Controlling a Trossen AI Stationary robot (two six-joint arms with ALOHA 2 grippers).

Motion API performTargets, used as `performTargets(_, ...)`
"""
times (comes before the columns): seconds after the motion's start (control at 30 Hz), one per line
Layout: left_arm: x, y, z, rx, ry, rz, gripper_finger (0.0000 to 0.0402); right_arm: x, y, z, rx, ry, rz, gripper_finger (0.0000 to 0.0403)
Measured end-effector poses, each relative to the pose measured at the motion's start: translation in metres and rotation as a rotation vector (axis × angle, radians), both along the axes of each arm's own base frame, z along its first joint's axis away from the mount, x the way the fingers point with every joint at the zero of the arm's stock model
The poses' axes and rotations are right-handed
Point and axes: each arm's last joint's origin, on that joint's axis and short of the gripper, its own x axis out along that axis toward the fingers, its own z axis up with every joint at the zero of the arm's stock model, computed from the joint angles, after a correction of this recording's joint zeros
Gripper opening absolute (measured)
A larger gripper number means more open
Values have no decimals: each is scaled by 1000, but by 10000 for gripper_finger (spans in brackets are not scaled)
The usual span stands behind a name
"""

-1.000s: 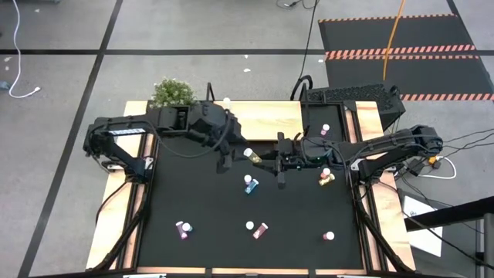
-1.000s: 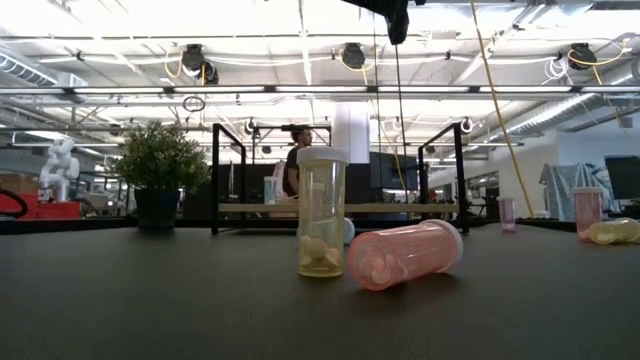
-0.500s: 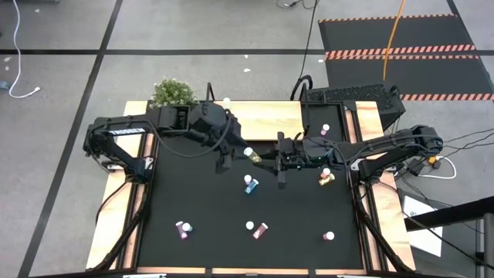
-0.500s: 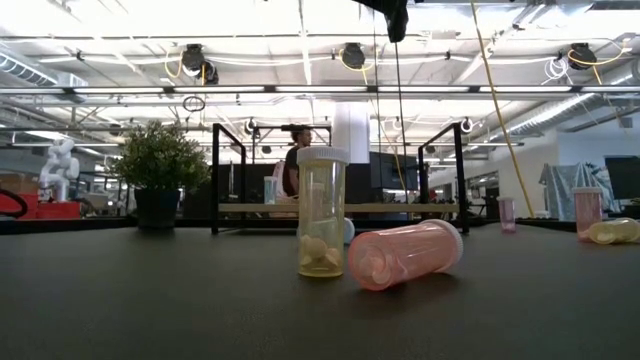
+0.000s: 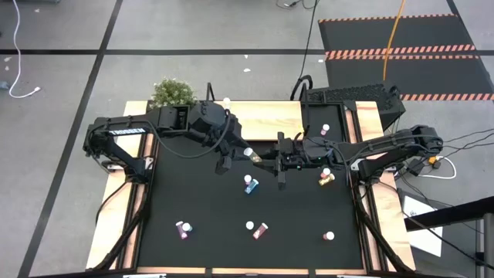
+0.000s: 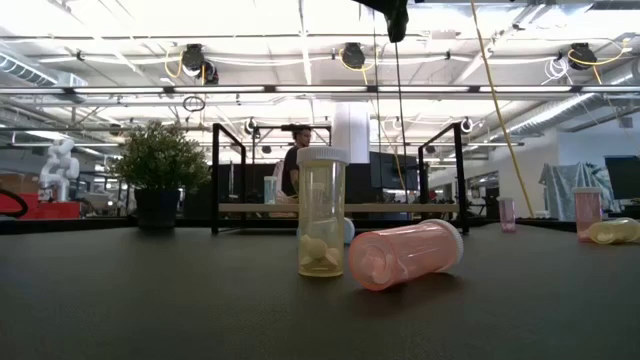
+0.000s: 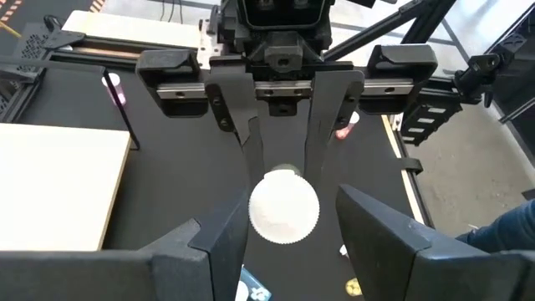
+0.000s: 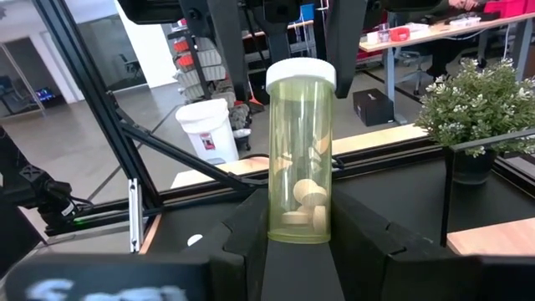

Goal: Pick and place medicine bottles onto shelf by color
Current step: Put the top left yellow pill bottle on the shelf

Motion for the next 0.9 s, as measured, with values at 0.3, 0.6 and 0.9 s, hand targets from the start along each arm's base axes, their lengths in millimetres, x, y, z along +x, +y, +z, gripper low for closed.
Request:
performTargets(0.3,2,1,-2,-6,5,6,181,0,0,0,0,-2,0,102)
performTargets(0.6,8,2,-10,-11,40,11,179,0,0,0,1,-2,-1,102)
performTargets(0.9,5,11,-5,-37,17,32,134,0,-1,1,3,-8,-11,102)
